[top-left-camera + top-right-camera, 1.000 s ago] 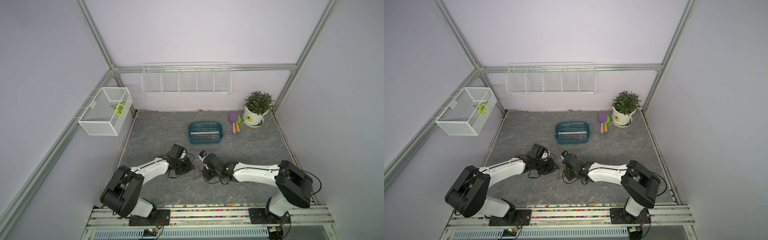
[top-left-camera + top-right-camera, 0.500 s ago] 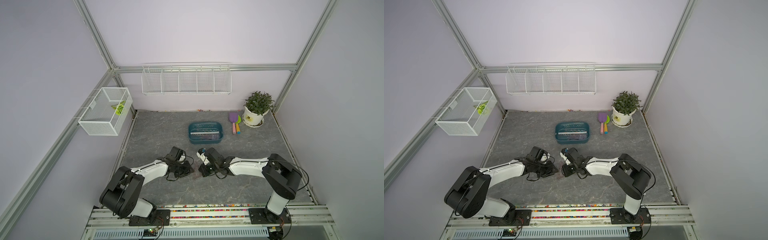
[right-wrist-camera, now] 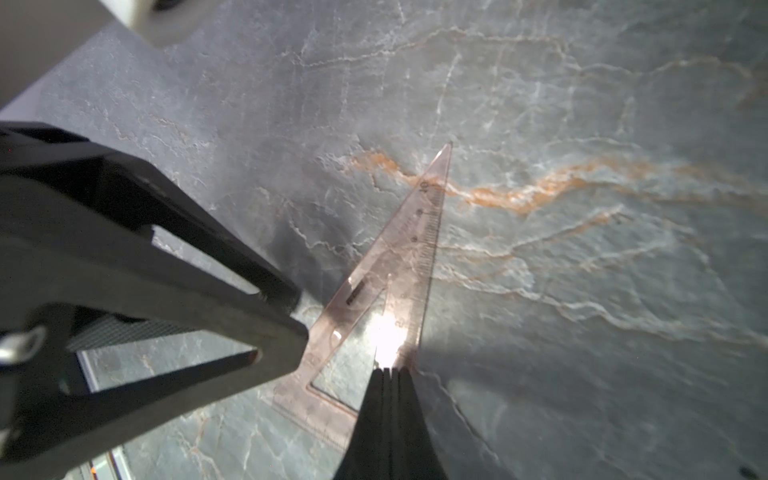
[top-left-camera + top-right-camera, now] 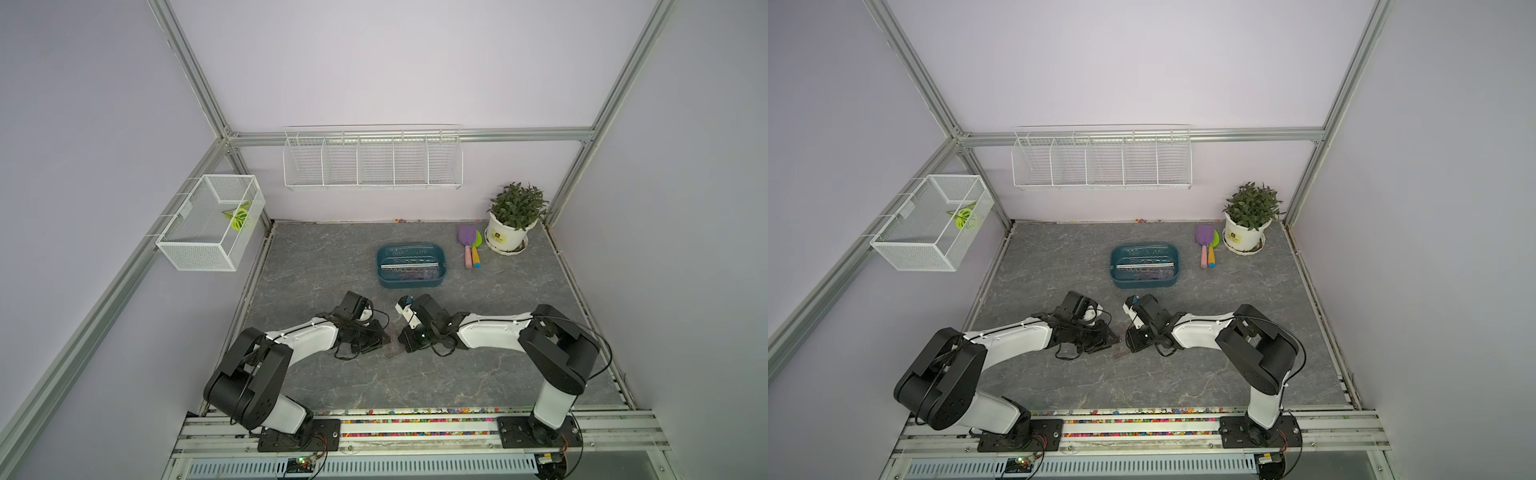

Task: Put the scattered rulers into the storage box
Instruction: Pick up the ruler from the center of the board.

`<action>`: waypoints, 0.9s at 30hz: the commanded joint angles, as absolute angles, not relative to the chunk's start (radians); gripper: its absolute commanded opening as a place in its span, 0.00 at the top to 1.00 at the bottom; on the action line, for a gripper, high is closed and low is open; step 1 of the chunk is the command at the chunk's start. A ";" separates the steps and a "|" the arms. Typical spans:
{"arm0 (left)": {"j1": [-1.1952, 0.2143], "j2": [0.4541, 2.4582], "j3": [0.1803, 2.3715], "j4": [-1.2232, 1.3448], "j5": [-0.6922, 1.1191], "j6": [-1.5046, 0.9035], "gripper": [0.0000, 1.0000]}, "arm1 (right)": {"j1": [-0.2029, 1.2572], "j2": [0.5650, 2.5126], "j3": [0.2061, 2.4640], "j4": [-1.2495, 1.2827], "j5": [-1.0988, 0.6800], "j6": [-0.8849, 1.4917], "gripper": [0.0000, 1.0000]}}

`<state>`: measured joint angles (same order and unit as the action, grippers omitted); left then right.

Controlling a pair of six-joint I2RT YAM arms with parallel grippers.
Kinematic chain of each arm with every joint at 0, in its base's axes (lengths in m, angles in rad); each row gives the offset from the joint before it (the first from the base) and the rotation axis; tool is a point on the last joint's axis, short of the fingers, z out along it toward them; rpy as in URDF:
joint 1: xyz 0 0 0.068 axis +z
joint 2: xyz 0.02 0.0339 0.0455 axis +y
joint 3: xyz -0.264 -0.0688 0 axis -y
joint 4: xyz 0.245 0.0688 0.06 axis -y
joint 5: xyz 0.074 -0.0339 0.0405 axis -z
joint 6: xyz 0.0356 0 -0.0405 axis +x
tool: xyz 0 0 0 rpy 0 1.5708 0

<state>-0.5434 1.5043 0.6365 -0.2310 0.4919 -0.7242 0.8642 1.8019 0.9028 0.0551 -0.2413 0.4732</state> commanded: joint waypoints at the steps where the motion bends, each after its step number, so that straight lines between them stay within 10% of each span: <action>1: -0.540 1.547 0.637 -0.250 0.465 -0.718 0.64 | 0.861 1.829 0.881 0.085 -0.270 0.488 1.00; 15: -0.540 1.600 0.644 -0.234 0.479 -0.721 0.63 | 0.860 1.871 0.798 0.132 -0.242 0.500 1.00; 27: -0.540 1.600 0.644 -0.238 0.477 -0.729 0.93 | 0.850 1.832 0.783 0.123 -0.237 0.497 1.00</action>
<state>-0.5396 1.5917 0.6651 -0.1638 0.5385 -0.7330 0.8570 1.8221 0.8272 0.2455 -0.2626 0.4934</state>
